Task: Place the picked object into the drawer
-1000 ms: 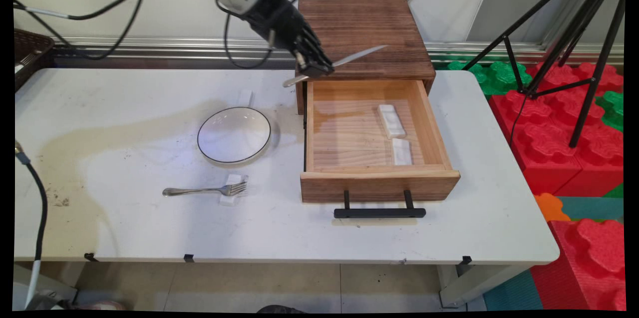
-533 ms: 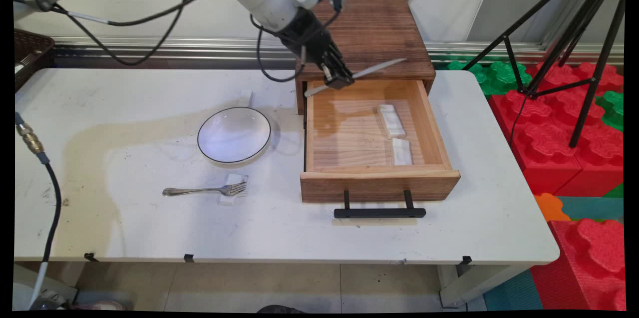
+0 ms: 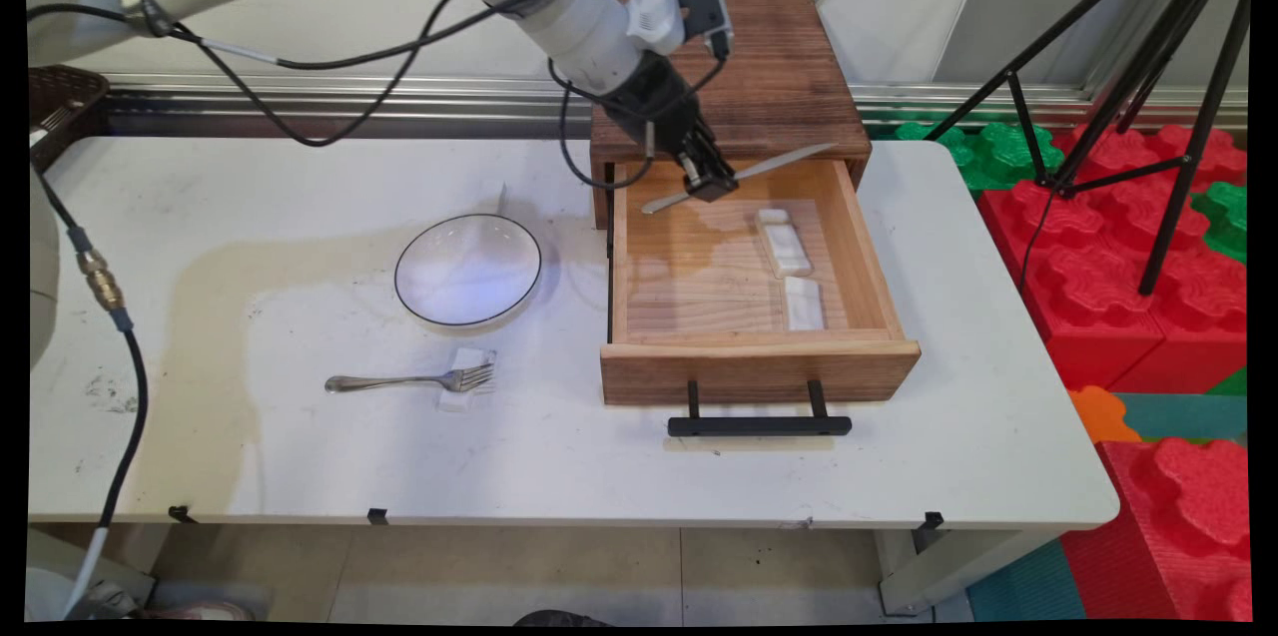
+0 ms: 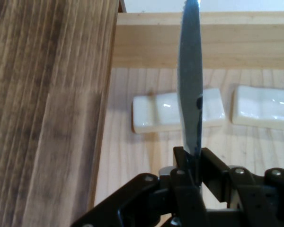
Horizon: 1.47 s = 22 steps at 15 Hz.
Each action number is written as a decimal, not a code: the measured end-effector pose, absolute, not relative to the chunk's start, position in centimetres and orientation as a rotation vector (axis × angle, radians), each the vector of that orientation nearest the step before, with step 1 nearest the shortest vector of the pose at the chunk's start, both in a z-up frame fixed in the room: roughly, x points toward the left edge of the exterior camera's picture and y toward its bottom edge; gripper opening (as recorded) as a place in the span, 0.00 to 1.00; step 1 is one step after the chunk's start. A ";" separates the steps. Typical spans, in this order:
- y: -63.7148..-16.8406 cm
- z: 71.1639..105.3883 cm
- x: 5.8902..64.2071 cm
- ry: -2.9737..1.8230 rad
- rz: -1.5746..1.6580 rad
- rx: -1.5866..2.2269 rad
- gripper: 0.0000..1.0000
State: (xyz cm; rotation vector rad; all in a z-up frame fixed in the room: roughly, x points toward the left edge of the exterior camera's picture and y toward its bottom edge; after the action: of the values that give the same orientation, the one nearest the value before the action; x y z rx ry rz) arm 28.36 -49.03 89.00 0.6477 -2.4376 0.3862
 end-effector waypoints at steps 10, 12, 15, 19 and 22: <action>-51.4 85.8 27.0 -2.447 0.386 0.655 0.00; -51.7 85.2 26.9 -2.451 0.383 0.655 0.00; -52.1 84.2 26.6 -2.455 0.374 0.654 0.00; -52.3 82.8 26.4 -2.463 0.360 0.653 0.00; -52.5 82.0 26.6 -2.470 0.358 0.659 0.00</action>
State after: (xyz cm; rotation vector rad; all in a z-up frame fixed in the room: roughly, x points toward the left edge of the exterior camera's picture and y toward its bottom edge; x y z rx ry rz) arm 26.62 -52.45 81.96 0.6586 -2.4695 0.3582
